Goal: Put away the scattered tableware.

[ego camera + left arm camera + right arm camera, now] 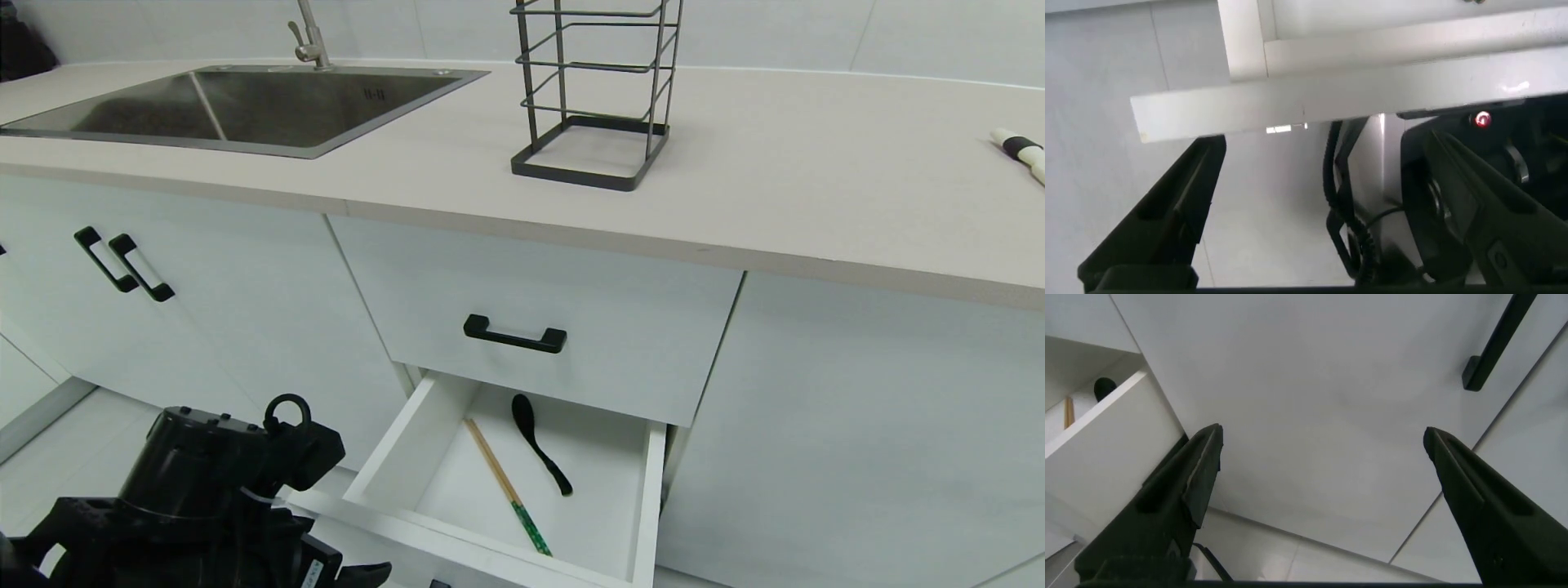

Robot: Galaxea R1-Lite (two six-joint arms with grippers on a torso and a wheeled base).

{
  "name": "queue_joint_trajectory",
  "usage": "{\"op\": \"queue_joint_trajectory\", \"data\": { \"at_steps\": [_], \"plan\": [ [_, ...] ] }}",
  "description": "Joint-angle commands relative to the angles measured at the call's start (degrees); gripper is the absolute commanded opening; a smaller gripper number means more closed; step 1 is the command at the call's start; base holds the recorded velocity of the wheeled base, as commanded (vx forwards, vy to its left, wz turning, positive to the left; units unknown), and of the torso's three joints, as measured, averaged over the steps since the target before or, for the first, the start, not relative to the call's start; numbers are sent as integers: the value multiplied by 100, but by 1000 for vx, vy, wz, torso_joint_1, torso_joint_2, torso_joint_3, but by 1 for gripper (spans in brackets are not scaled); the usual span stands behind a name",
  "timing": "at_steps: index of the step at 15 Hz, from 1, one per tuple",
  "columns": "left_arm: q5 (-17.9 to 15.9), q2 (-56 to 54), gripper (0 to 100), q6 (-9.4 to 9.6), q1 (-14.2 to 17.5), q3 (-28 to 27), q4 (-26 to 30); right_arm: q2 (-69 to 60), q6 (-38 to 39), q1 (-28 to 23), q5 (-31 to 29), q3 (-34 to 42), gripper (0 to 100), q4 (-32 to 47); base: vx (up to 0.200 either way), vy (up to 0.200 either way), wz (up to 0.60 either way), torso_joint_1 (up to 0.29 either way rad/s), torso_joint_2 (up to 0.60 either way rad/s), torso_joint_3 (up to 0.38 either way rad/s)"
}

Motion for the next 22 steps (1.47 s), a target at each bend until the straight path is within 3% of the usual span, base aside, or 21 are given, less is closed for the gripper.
{"op": "queue_joint_trajectory", "data": {
  "at_steps": [1, 9, 14, 19, 22],
  "plan": [
    [2, 262, 100, -2, 0, 1, -250, 7, -3, 3, 3, 0, 100, -1, 0, 0, 0, 0, 0, 0],
    [-15, 675, 100, 15, 0, 19, -1384, 7, -3, -6, 3, 0, 100, -1, 0, 0, 0, 0, 0, 0],
    [-50, 1114, 100, 15, 0, 80, -2500, 7, -3, -6, 3, 0, 100, -1, 0, 0, 0, 0, 0, 0],
    [-68, 1141, 100, 15, 0, 71, -2702, 7, -3, -6, 3, 0, 100, -1, 0, 0, 0, 0, 0, 0],
    [-138, 1369, 100, 15, 0, 89, -3273, 7, -3, -6, 3, 0, 100, -1, 0, 0, 0, 0, 0, 0]
  ]
}}
